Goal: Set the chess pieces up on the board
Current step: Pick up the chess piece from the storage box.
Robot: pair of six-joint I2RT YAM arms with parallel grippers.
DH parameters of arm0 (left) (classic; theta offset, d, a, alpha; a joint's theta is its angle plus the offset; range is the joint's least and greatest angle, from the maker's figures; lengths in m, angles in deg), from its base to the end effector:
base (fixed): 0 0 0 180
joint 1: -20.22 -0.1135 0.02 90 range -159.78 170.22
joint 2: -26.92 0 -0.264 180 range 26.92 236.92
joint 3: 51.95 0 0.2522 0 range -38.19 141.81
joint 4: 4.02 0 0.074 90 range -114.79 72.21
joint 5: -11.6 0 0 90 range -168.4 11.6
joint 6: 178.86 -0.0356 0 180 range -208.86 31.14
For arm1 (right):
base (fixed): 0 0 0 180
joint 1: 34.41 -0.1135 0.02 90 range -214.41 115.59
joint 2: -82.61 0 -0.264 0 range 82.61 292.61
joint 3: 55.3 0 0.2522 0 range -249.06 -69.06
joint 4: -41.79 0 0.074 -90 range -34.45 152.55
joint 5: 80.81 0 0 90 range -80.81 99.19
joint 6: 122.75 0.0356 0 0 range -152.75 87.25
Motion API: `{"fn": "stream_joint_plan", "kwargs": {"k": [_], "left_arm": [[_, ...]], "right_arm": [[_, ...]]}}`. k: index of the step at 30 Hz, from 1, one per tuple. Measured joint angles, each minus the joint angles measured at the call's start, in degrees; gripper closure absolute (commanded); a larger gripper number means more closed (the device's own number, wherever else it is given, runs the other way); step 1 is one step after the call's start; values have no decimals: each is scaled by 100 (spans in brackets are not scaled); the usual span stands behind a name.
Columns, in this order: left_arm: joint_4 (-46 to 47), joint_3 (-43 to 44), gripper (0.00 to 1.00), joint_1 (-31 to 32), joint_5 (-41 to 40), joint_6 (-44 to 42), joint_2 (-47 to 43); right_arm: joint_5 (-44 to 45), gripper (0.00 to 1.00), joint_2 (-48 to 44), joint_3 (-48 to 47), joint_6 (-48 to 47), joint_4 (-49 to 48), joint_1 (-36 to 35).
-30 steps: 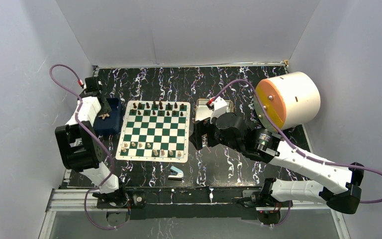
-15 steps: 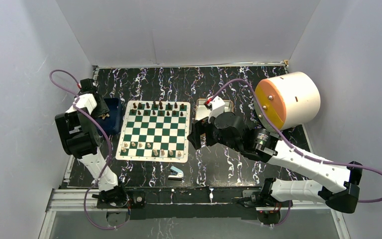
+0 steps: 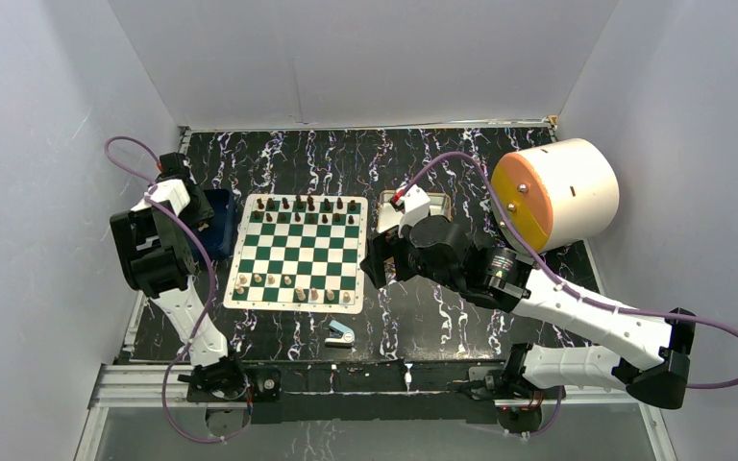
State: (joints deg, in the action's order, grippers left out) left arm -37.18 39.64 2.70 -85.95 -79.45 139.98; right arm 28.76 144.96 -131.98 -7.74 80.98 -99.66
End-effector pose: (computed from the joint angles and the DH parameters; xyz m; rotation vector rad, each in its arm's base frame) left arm 0.4004 0.1313 0.1750 -0.6399 2.4443 0.2232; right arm 0.1111 0.2124 0.3646 -0.4883 1.9830 0.6720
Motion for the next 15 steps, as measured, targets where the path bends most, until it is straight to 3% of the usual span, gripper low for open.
{"fn": "stream_joint_plan", "kwargs": {"k": [10, 15], "left_arm": [[-59, 0, 73, 0, 28, 48, 0], [-129, 28, 67, 0, -109, 258, 0]], "right_arm": [[-26, 1, 162, 0, -122, -37, 0], [-26, 1, 168, 0, -127, -37, 0]]}}
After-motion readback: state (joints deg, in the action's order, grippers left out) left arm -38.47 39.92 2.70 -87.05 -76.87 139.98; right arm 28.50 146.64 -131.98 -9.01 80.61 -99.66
